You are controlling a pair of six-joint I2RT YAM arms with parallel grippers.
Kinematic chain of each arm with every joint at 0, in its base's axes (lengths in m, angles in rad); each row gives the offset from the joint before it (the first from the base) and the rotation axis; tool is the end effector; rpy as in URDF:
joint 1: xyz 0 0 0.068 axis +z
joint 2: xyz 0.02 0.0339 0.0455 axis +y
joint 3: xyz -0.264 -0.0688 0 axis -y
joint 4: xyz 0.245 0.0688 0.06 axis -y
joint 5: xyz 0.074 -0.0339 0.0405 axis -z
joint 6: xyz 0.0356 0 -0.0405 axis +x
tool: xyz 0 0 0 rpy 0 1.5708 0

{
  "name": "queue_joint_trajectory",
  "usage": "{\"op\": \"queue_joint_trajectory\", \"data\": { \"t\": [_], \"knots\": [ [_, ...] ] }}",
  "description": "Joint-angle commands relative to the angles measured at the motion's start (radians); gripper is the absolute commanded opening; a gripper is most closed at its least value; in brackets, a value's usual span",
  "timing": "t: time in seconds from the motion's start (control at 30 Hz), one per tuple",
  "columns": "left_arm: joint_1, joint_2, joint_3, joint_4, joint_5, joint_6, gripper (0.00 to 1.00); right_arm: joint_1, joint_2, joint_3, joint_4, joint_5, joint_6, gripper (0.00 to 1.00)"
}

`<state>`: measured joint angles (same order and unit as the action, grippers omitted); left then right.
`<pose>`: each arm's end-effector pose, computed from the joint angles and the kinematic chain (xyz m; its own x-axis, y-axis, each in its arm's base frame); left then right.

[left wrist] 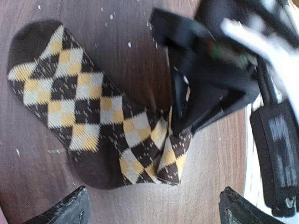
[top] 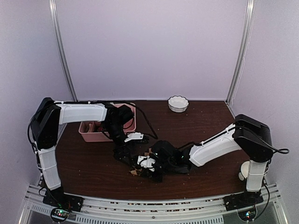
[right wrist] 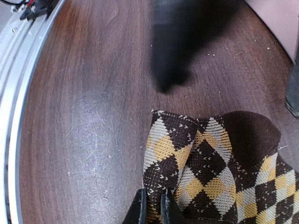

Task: Roll the socks
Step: Roll the sock at the center of the board.

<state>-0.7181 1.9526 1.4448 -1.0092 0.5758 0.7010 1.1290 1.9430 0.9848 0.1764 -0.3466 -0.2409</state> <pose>0.2638 -0.2562 0.1881 -0.2045 0.8970 -0.3918 0.9236 0.0442 -0.3808 0.1525 0.3507 0.1177 -0.0651 -0.6625 -0.7463 -0.9976 0.0269 0.0631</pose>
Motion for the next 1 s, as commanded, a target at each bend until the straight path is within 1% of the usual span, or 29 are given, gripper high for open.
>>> {"op": "queue_joint_trajectory", "data": {
  "t": [0.0,0.13,0.27,0.3,0.37,0.47,0.53,0.6,0.67,0.8,0.97],
  "knots": [
    [0.021,-0.086,-0.101,0.114,-0.053,-0.036,0.98,-0.044,0.107,-0.041,-0.175,-0.151,0.171,0.00],
    [0.025,-0.157,-0.151,0.166,-0.068,-0.062,0.98,-0.095,0.156,-0.020,-0.164,-0.237,0.266,0.00],
    [0.032,-0.232,-0.218,0.273,-0.100,-0.112,0.96,-0.131,0.183,-0.012,-0.139,-0.285,0.346,0.00],
    [0.032,-0.251,-0.239,0.299,-0.101,-0.122,0.93,-0.143,0.191,-0.013,-0.125,-0.299,0.374,0.00],
    [0.028,-0.279,-0.275,0.316,-0.075,-0.121,0.83,-0.172,0.207,-0.025,-0.073,-0.336,0.444,0.00],
    [-0.036,-0.301,-0.331,0.326,-0.106,-0.088,0.72,-0.217,0.236,-0.045,-0.026,-0.381,0.529,0.00],
    [-0.057,-0.288,-0.348,0.325,-0.092,-0.076,0.70,-0.234,0.249,-0.051,-0.013,-0.397,0.569,0.00],
    [-0.072,-0.266,-0.343,0.322,-0.090,-0.061,0.70,-0.248,0.262,-0.052,-0.007,-0.411,0.603,0.00],
    [-0.090,-0.248,-0.334,0.321,-0.096,-0.041,0.69,-0.257,0.278,-0.037,-0.036,-0.410,0.618,0.00],
    [-0.145,-0.204,-0.319,0.345,-0.157,0.006,0.68,-0.265,0.295,-0.016,-0.098,-0.398,0.618,0.00],
    [-0.162,-0.129,-0.273,0.368,-0.196,0.033,0.55,-0.267,0.294,-0.009,-0.131,-0.373,0.634,0.00]
  ]
}}
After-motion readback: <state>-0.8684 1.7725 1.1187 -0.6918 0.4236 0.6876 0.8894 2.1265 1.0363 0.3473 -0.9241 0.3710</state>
